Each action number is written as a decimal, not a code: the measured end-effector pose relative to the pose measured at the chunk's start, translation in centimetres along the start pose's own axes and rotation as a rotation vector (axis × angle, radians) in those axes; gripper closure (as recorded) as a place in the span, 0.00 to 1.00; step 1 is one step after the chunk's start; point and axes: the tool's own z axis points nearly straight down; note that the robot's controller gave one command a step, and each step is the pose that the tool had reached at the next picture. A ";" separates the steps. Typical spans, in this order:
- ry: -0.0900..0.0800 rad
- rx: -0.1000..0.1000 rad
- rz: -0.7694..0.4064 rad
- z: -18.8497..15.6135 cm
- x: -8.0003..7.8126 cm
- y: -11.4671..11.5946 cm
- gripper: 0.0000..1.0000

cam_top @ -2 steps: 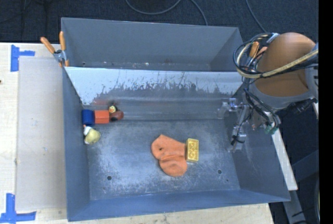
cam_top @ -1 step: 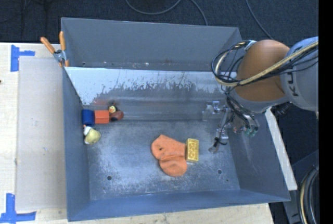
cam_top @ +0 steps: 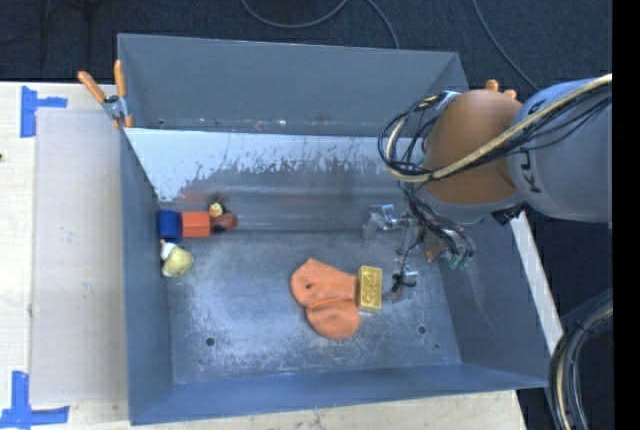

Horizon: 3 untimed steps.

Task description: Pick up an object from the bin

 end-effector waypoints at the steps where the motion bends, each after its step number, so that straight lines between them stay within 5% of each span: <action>1: -0.007 0.004 -0.102 1.4 -0.1 2.1 0.00; 2: -0.002 0.000 -0.098 2.0 2.2 4.0 0.00; 3: -0.006 0.004 -0.401 1.9 3.3 3.8 1.00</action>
Offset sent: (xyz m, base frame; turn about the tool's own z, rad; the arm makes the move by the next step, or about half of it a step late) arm -0.0438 0.0436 -0.0211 -0.0865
